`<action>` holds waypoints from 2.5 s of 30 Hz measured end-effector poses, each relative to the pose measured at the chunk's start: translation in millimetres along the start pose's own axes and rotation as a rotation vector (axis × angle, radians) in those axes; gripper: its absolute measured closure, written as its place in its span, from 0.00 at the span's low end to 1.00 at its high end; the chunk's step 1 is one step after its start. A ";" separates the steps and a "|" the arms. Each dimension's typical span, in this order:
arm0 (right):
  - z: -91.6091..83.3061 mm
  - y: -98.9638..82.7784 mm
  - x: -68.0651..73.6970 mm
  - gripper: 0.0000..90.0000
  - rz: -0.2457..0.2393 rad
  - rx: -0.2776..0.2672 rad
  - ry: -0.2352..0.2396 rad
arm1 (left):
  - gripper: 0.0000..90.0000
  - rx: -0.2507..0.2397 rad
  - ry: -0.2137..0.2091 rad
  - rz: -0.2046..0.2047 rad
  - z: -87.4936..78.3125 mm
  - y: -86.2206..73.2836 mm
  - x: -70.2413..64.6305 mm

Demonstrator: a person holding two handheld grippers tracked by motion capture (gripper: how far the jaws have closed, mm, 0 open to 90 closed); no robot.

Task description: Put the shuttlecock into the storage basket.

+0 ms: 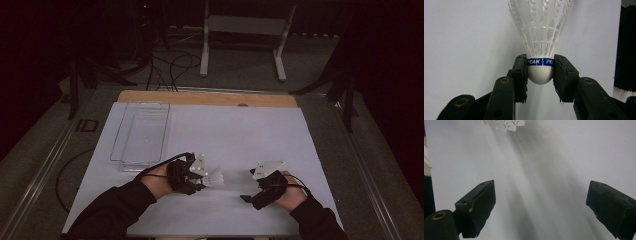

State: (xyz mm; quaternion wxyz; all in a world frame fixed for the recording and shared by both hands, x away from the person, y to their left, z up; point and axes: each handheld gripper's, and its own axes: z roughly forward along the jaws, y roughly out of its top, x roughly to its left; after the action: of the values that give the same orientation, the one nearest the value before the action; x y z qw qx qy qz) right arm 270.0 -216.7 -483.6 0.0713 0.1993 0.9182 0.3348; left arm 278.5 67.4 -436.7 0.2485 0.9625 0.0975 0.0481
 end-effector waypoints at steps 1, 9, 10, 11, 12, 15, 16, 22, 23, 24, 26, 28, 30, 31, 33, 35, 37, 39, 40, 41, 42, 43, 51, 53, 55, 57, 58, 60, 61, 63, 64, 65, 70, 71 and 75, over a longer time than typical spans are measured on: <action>-0.6 -1.4 -0.5 0.10 0.005 -0.008 -0.004 | 0.73 0.004 0.000 -0.008 -0.5 -1.2 0.9; -8.1 -19.7 -3.4 0.09 0.042 -0.098 -0.077 | 0.73 0.020 -0.003 -0.045 -6.9 -3.8 6.1; -9.5 -25.0 -2.2 0.10 0.041 -0.110 -0.097 | 0.73 0.024 0.005 -0.053 -10.0 -4.2 7.6; -9.7 -26.2 -2.5 0.09 0.040 -0.113 -0.092 | 0.73 0.019 0.006 -0.055 -12.1 -4.8 8.6; -10.1 -28.8 -2.6 0.09 0.045 -0.114 -0.094 | 0.73 0.018 0.007 -0.059 -13.5 -5.1 9.3; -10.6 -34.2 -2.5 0.09 0.050 -0.121 -0.107 | 0.73 0.013 0.016 -0.079 -20.4 -7.1 12.3; -11.2 -36.3 -2.4 0.10 0.054 -0.123 -0.102 | 0.73 0.017 0.020 -0.077 -22.3 -7.7 13.2; -13.9 -46.7 -1.6 0.09 0.070 -0.125 -0.120 | 0.73 0.024 0.039 -0.122 -39.8 -14.4 21.5; -14.6 -48.2 -1.7 0.09 0.069 -0.127 -0.124 | 0.73 0.019 0.044 -0.129 -44.1 -15.9 22.9; -15.7 -50.6 -1.6 0.09 0.075 -0.132 -0.125 | 0.73 0.022 0.048 -0.138 -46.8 -16.8 24.0; -16.8 -54.3 -1.5 0.09 0.084 -0.138 -0.117 | 0.73 0.020 0.059 -0.149 -55.7 -19.8 27.0; -17.5 -57.6 -0.6 0.09 0.085 -0.130 -0.124 | 0.73 0.018 0.075 -0.163 -63.6 -22.9 30.0; -18.4 -60.5 -0.4 0.09 0.086 -0.133 -0.126 | 0.73 0.012 0.086 -0.191 -71.3 -26.1 33.0; -18.8 -61.4 -0.6 0.10 0.088 -0.134 -0.126 | 0.73 0.009 0.094 -0.197 -74.7 -27.9 34.8; -20.5 -62.8 -0.6 0.10 0.093 -0.137 -0.129 | 0.73 0.010 0.096 -0.212 -80.6 -31.5 37.9; -21.9 -64.0 -0.4 0.10 0.093 -0.138 -0.131 | 0.73 0.015 0.096 -0.237 -85.4 -35.0 40.9; -23.0 -64.8 -0.2 0.10 0.099 -0.147 -0.125 | 0.73 0.023 0.105 -0.251 -89.4 -38.5 43.9; -23.8 -65.8 0.5 0.10 0.096 -0.151 -0.126 | 0.73 0.021 0.112 -0.267 -93.1 -41.6 46.2; -23.9 -66.1 0.8 0.10 0.097 -0.151 -0.124 | 0.73 0.026 0.115 -0.267 -94.8 -42.6 47.2; -23.8 -66.2 1.1 0.10 0.096 -0.150 -0.127 | 0.73 0.028 0.117 -0.272 -97.6 -44.2 48.4; -23.6 -66.5 1.5 0.10 0.098 -0.153 -0.124 | 0.73 0.028 0.121 -0.279 -99.2 -45.2 49.1; -23.5 -66.7 1.6 0.09 0.100 -0.155 -0.122 | 0.73 0.033 0.127 -0.283 -102.1 -46.7 50.3; -22.5 -69.6 2.6 0.10 0.104 -0.150 -0.125 | 0.73 0.025 0.168 -0.339 -122.8 -59.6 58.8; -22.5 -69.7 2.6 0.10 0.107 -0.153 -0.126 | 0.73 0.027 0.176 -0.351 -127.3 -64.0 60.8; -22.5 -69.6 2.4 0.10 0.109 -0.154 -0.125 | 0.73 0.026 0.178 -0.357 -128.8 -65.8 61.6; -22.7 -69.3 2.7 0.10 0.117 -0.156 -0.129 | 0.73 0.035 0.191 -0.382 -134.7 -74.2 65.7; -22.6 -69.2 2.7 0.10 0.117 -0.152 -0.138 | 0.73 0.035 0.194 -0.388 -136.0 -76.2 66.7; -22.0 -69.3 2.0 0.10 0.115 -0.142 -0.151 | 0.73 0.036 0.202 -0.404 -139.0 -81.0 69.1; -21.9 -69.3 2.1 0.10 0.117 -0.139 -0.156 | 0.73 0.038 0.204 -0.412 -141.0 -83.8 70.9; -21.1 -69.3 2.0 0.10 0.121 -0.130 -0.145 | 0.73 0.035 0.211 -0.428 -143.7 -87.7 73.2; -20.6 -69.3 2.3 0.10 0.119 -0.126 -0.155 | 0.73 0.038 0.215 -0.432 -145.3 -89.5 74.5; -20.3 -69.3 2.6 0.10 0.114 -0.130 -0.159 | 0.73 0.035 0.217 -0.439 -146.6 -91.1 75.5; -20.3 -68.8 4.3 0.10 0.099 -0.162 -0.200 | 0.73 0.033 0.237 -0.475 -153.4 -97.9 80.7; -20.7 -68.9 4.5 0.10 0.098 -0.169 -0.211 | 0.73 0.033 0.240 -0.480 -155.1 -99.7 82.0; -22.5 -69.1 4.2 0.10 0.108 -0.185 -0.212 | 0.73 0.029 0.249 -0.503 -161.0 -104.6 85.6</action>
State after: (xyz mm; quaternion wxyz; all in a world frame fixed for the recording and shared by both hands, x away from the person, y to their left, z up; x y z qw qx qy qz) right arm 238.2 -276.3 -510.9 0.1677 0.2750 0.8588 0.3984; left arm 322.3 250.7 -343.6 0.2251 0.8981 0.3641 0.1015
